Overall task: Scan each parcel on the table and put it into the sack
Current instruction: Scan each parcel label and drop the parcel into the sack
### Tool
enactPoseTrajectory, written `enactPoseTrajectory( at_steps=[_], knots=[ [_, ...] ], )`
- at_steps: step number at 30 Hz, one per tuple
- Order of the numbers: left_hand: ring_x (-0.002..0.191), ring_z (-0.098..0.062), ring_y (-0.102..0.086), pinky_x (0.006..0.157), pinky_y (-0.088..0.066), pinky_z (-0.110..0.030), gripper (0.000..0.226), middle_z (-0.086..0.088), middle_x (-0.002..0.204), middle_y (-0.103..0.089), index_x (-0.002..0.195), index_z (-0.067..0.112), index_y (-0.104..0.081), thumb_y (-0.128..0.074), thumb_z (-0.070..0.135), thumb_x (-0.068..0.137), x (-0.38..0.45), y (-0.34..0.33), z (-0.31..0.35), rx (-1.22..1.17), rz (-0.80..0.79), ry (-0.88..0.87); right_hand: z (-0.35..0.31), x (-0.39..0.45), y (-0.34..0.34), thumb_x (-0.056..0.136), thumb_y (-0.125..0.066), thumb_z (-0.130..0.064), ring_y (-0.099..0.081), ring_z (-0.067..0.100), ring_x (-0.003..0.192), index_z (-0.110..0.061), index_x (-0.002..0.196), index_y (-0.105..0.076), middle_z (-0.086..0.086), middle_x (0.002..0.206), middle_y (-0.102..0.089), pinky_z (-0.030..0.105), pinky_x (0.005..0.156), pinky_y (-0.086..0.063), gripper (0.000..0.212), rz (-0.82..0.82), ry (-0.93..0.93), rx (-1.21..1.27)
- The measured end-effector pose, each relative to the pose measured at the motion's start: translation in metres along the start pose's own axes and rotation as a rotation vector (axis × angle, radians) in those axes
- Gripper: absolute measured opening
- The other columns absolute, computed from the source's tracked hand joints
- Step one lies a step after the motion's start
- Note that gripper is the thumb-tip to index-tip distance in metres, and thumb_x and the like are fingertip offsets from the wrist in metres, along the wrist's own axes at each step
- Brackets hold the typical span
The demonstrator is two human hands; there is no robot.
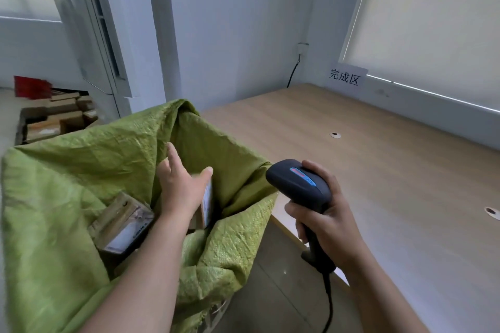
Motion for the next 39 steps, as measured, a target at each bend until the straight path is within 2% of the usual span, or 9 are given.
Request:
enactPoseTrajectory(
  at_steps=[5, 10, 15, 18, 22, 25, 27, 39],
  knots=[
    [0.136, -0.027, -0.035, 0.108, -0.035, -0.043, 0.087, -0.005, 0.153, -0.021, 0.152, 0.030, -0.010, -0.065, 0.041, 0.085, -0.011, -0.027, 0.016, -0.001, -0.090, -0.110, 0.005, -0.008, 0.019, 0.069, -0.070, -0.006, -0.046, 0.027, 0.042, -0.049, 0.116, -0.057, 0.006, 0.091, -0.062, 0.032, 0.041, -0.042, 0.065, 0.045, -0.029, -0.037],
    [0.140, -0.020, -0.026, 0.109, -0.029, -0.041, 0.077, -0.001, 0.153, -0.026, 0.151, 0.031, -0.020, -0.061, 0.044, 0.087, -0.044, -0.072, 0.045, -0.005, -0.257, -0.220, 0.003, -0.032, 0.057, 0.068, -0.070, -0.005, -0.047, 0.026, 0.044, -0.049, 0.114, -0.058, 0.004, 0.087, -0.062, 0.033, 0.042, -0.043, 0.065, 0.133, -0.073, -0.078],
    [0.141, -0.018, -0.024, 0.110, -0.027, -0.040, 0.068, 0.000, 0.153, -0.028, 0.147, 0.032, -0.032, -0.063, 0.041, 0.087, -0.092, -0.123, 0.077, -0.001, -0.407, -0.304, -0.005, -0.072, 0.109, 0.080, -0.069, 0.012, -0.047, 0.024, 0.045, -0.052, 0.110, -0.059, -0.002, 0.079, -0.063, 0.031, 0.043, -0.043, 0.071, 0.238, -0.105, -0.143],
    [0.141, -0.017, -0.025, 0.111, -0.026, -0.037, 0.064, 0.000, 0.150, -0.034, 0.144, 0.032, -0.038, -0.066, 0.037, 0.086, -0.129, -0.151, 0.093, -0.021, -0.483, -0.339, -0.014, -0.103, 0.144, 0.077, -0.072, 0.006, -0.047, 0.024, 0.046, -0.052, 0.109, -0.059, -0.001, 0.082, -0.063, 0.030, 0.044, -0.043, 0.068, 0.292, -0.089, -0.143],
    [0.138, -0.019, -0.026, 0.109, -0.026, -0.035, 0.062, -0.001, 0.147, -0.038, 0.144, 0.030, -0.039, -0.065, 0.035, 0.087, -0.188, -0.186, 0.117, 0.065, -0.562, -0.420, -0.024, -0.152, 0.194, 0.080, -0.070, 0.010, -0.048, 0.024, 0.045, -0.053, 0.109, -0.059, 0.001, 0.085, -0.063, 0.030, 0.044, -0.042, 0.070, 0.361, -0.073, -0.141],
    [0.136, -0.018, -0.029, 0.107, -0.030, -0.035, 0.063, 0.000, 0.145, -0.038, 0.145, 0.031, -0.037, -0.063, 0.038, 0.088, -0.242, -0.213, 0.139, 0.104, -0.625, -0.493, -0.035, -0.193, 0.233, 0.072, -0.071, -0.005, -0.047, 0.025, 0.046, -0.052, 0.112, -0.058, 0.000, 0.089, -0.065, 0.032, 0.045, -0.043, 0.063, 0.410, -0.065, -0.121],
    [0.135, -0.017, -0.030, 0.105, -0.030, -0.033, 0.063, 0.002, 0.144, -0.039, 0.144, 0.030, -0.037, -0.063, 0.039, 0.088, -0.280, -0.231, 0.154, 0.116, -0.663, -0.548, -0.042, -0.222, 0.259, 0.070, -0.070, -0.007, -0.047, 0.025, 0.046, -0.052, 0.112, -0.058, -0.001, 0.089, -0.065, 0.032, 0.045, -0.043, 0.063, 0.442, -0.065, -0.111],
    [0.135, -0.009, -0.030, 0.100, -0.022, -0.018, 0.066, 0.010, 0.143, -0.042, 0.145, 0.030, -0.036, -0.067, 0.033, 0.087, -0.516, -0.329, 0.225, 0.062, -0.892, -0.781, -0.077, -0.393, 0.410, 0.070, -0.072, -0.008, -0.048, 0.025, 0.047, -0.051, 0.115, -0.056, 0.008, 0.105, -0.063, 0.031, 0.045, -0.042, 0.064, 0.628, -0.036, -0.107]
  ],
)
Point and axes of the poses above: each hand's wrist, its own x-axis towards the middle knuckle, its own y-axis out of the back of the hand, z = x × y, the point moved 8 cm from there along x, towards the middle knuckle
